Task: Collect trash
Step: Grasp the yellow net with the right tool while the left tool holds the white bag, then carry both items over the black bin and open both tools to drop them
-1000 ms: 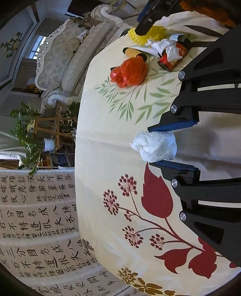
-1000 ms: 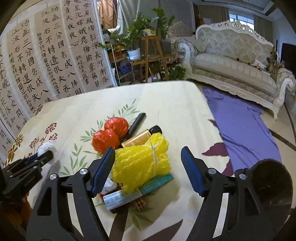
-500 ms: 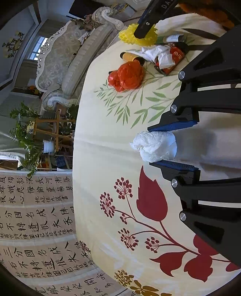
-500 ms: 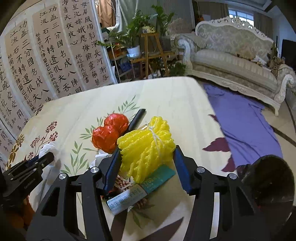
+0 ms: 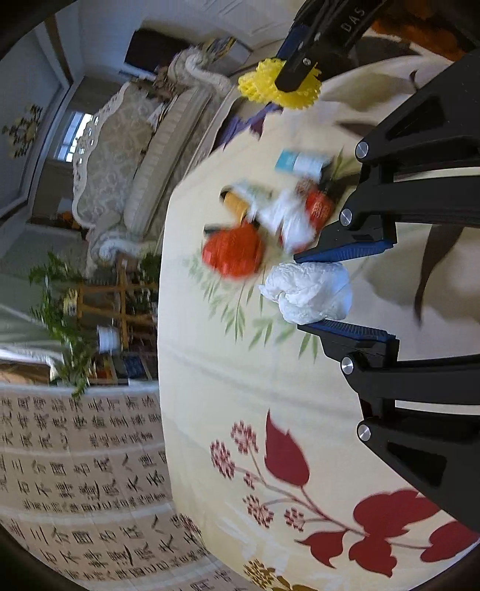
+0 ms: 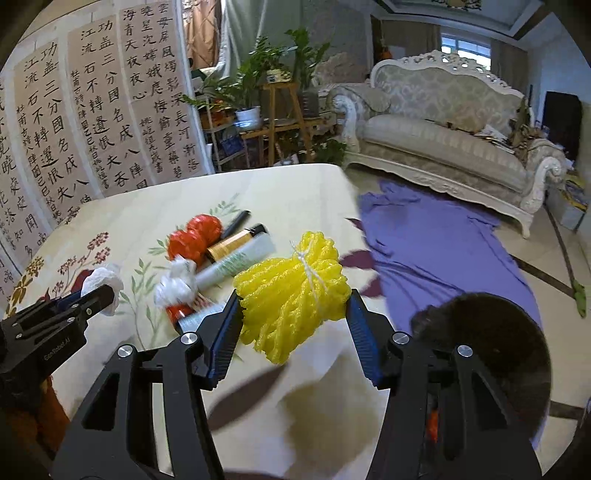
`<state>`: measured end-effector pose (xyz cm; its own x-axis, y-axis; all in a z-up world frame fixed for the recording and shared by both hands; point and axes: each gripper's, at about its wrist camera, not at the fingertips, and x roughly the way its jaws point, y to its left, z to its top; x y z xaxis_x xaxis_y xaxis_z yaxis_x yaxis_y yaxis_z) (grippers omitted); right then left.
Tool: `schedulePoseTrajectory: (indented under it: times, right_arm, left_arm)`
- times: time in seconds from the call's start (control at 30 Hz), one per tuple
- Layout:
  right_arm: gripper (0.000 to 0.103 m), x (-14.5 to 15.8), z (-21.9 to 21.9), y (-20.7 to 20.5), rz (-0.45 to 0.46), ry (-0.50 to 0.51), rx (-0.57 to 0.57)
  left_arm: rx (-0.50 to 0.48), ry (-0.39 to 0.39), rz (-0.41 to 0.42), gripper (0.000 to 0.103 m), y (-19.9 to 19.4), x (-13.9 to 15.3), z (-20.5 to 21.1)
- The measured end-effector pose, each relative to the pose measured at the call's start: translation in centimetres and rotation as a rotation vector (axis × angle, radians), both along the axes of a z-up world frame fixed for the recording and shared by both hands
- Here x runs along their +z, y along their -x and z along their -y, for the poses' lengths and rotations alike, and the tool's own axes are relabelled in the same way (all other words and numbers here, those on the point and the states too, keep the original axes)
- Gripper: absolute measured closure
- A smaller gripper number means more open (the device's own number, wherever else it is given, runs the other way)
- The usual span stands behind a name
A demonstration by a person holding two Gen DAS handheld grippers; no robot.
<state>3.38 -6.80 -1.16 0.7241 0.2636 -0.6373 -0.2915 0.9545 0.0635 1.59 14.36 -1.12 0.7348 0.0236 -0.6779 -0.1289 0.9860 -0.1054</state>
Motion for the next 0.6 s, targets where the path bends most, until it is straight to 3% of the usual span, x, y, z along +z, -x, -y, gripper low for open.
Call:
schedulePoseTrajectory:
  times: [0.6]
  right_arm:
    - [0.049,-2.5,14.2,4.4,-0.049,0.050,-0.269]
  left_arm:
    - [-0.292,0.004,0.019,0.072,0.2,0.1,13.4]
